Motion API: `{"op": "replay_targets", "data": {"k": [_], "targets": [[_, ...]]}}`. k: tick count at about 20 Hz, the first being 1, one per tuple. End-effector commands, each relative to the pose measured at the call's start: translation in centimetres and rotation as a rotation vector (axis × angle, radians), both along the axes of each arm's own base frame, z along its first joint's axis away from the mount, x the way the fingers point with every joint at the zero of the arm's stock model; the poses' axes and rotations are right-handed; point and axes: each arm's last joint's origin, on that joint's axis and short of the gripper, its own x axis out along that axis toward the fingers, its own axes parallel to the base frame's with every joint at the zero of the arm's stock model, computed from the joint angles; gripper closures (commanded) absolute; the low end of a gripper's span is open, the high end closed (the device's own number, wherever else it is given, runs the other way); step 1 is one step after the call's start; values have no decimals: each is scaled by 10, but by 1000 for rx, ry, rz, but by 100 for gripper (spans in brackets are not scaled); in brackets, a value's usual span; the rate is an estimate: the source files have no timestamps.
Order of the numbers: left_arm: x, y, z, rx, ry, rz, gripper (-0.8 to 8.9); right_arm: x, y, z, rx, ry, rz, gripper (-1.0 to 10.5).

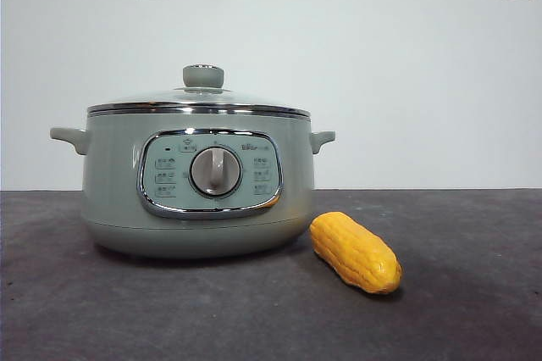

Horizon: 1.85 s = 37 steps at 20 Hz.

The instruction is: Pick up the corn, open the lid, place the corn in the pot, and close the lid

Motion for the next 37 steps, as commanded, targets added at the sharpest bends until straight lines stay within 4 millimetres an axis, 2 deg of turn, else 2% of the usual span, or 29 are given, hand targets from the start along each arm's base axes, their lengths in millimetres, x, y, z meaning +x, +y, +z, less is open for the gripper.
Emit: {"op": "replay_targets", "data": {"k": [1, 6, 9, 13, 18, 24, 29, 31, 37], "targets": [[3, -2, 13, -50, 9, -66, 818, 0, 1, 21, 45, 60, 37, 956], [8, -5, 31, -119, 45, -195, 817, 4, 6, 51, 40, 197, 190, 948], [12, -7, 37, -211, 100, -263, 817, 8, 8, 61, 53, 240, 256, 948], [17, -10, 50, -262, 151, -392, 818, 18, 11, 67, 72, 271, 349, 947], [22, -12, 64, -290, 220, -467, 819, 39, 17, 67, 105, 373, 515, 933], [26, -14, 76, -292, 292, -515, 819, 69, 26, 62, 82, 550, 620, 656], [28, -18, 82, -269, 337, -551, 819, 96, 43, 60, 11, 654, 683, 414], [29, -19, 82, -271, 353, -562, 819, 108, 55, 59, -43, 689, 695, 370], [27, -22, 79, -249, 377, -585, 819, 145, 109, 42, -319, 820, 687, 371]]}}
